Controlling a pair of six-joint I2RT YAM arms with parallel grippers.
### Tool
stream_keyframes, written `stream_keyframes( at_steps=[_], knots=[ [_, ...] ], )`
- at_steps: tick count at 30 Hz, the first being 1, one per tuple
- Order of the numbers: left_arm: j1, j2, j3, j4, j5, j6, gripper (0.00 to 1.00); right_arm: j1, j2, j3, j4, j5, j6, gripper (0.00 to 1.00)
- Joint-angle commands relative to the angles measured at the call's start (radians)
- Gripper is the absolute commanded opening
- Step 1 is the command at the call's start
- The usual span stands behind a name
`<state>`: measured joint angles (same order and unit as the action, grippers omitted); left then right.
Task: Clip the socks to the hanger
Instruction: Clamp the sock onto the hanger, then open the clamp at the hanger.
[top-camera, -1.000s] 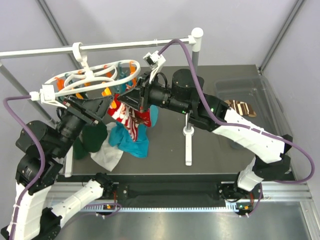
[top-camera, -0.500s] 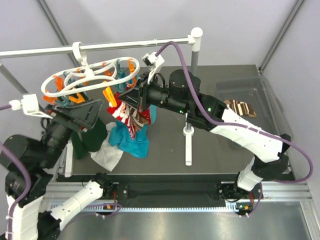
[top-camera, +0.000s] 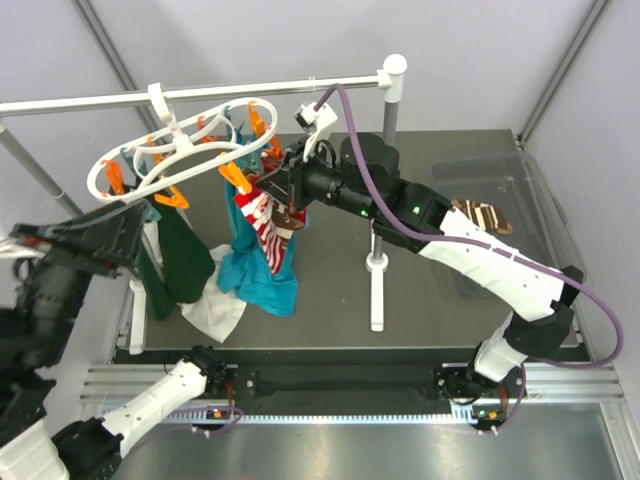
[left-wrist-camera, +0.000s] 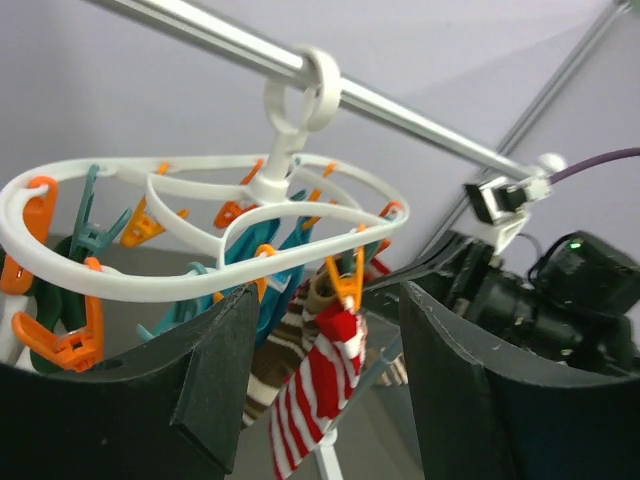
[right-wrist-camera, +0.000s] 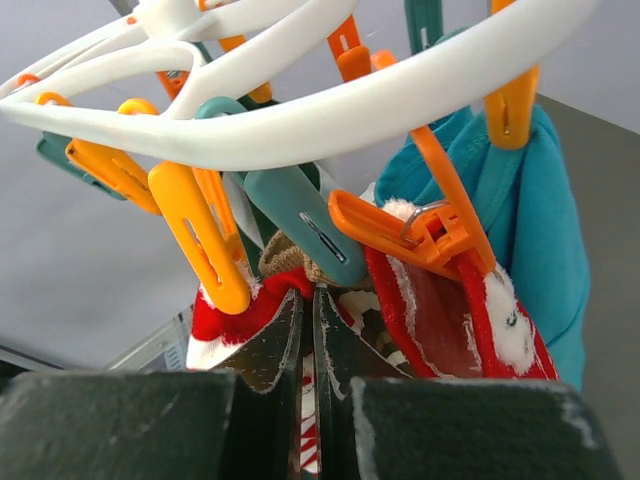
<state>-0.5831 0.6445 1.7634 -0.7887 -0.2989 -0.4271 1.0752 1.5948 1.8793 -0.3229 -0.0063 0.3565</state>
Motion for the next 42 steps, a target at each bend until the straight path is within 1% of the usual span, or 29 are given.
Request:
stream_keyframes(
  at_steps=[1,3,6,9,13,17,23,29,38,42],
  knots=[
    [-0.001,0.147,0.014,-0.181,-0.069,-0.021,0.63,-0.032,-0.044,0.034,0.005,-0.027,-0.039,0.0],
    [-0.001,0.161,-0.001,-0.187,-0.097,-0.074,0.63,-0.044,-0.042,0.04,0.004,-0.038,-0.037,0.0],
    [-0.001,0.153,-0.034,-0.15,-0.088,-0.137,0.63,-0.05,-0.033,0.063,-0.005,-0.05,-0.044,0.0],
    [-0.001,0.171,-0.024,-0.161,-0.101,-0.186,0.62,-0.052,-0.026,0.073,-0.011,-0.058,-0.044,0.0],
    [-0.001,0.198,0.007,-0.219,-0.132,-0.226,0.59,-0.052,-0.024,0.072,-0.004,-0.07,-0.036,0.0],
    [-0.001,0.159,-0.037,-0.198,-0.186,-0.26,0.59,-0.052,-0.027,0.066,-0.001,-0.077,-0.034,0.0],
    [-0.001,0.107,-0.07,-0.162,-0.244,-0.254,0.6,-0.052,-0.03,0.067,-0.002,-0.081,-0.031,0.0],
    [-0.001,0.121,-0.09,-0.11,-0.241,-0.225,0.63,-0.052,-0.033,0.06,0.007,-0.089,-0.022,0.0],
    [-0.001,0.138,-0.104,-0.052,-0.23,-0.217,0.63,-0.052,-0.029,0.057,0.013,-0.106,-0.011,0.0],
    [0.0,0.145,-0.117,-0.037,-0.265,-0.21,0.63,-0.052,-0.033,0.043,0.03,-0.106,-0.005,0.0]
  ],
)
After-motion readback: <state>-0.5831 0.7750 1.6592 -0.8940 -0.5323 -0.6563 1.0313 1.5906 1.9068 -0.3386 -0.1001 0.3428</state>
